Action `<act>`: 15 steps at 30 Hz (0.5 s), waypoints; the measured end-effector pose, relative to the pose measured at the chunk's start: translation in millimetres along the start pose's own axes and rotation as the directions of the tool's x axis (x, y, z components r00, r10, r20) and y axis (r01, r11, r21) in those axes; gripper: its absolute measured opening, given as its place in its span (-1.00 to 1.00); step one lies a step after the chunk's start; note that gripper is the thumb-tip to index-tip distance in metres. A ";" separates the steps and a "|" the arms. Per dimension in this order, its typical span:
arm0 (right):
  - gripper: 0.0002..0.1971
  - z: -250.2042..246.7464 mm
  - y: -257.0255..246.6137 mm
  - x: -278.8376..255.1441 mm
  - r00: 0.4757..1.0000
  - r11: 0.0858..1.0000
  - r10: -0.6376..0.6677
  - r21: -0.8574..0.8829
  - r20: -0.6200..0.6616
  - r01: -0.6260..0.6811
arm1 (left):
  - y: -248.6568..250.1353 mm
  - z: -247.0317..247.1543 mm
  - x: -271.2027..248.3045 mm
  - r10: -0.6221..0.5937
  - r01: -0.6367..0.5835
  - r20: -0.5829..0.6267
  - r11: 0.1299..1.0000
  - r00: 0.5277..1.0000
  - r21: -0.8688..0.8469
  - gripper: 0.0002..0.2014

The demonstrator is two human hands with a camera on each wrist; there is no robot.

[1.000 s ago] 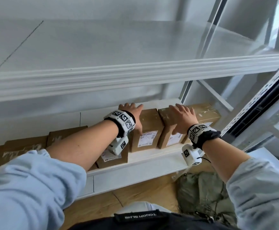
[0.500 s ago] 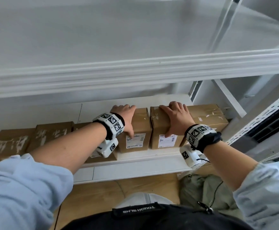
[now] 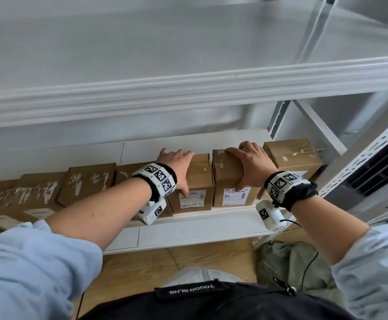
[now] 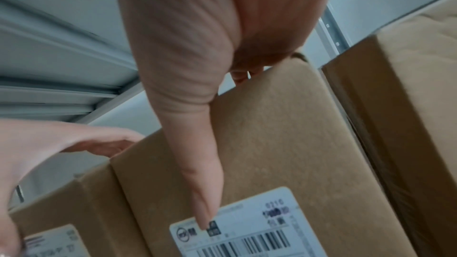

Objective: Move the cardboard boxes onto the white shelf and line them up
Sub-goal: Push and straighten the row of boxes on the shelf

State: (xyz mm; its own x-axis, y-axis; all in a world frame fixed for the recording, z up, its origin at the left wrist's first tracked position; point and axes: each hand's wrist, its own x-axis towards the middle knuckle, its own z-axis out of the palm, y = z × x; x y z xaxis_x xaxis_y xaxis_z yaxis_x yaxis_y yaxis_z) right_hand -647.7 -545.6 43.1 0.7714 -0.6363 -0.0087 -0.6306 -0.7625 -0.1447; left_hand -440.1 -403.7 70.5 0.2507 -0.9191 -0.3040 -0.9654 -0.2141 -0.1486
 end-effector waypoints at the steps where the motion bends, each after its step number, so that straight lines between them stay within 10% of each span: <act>1: 0.28 0.1 -2.1 -1.0 1.000 1.000 0.003 0.004 -0.002 -0.003 | 0.4 0.9 -1.0 0.000 0.000 -0.005 1.000 1.000 0.001 0.24; 15: 0.26 -3.8 -2.9 -5.0 0.998 0.999 0.008 0.049 0.069 -0.011 | 6.7 -2.7 -1.6 -0.040 0.040 0.031 0.999 0.999 0.001 0.20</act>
State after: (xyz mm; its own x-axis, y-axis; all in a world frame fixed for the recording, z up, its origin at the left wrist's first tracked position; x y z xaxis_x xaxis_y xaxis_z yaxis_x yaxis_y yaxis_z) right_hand -650.1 -540.7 47.3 0.7705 -0.6326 -0.0782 -0.6343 -0.7487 -0.1926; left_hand -447.2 -404.5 72.5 0.2908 -0.8992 -0.3270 -0.9547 -0.2501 -0.1613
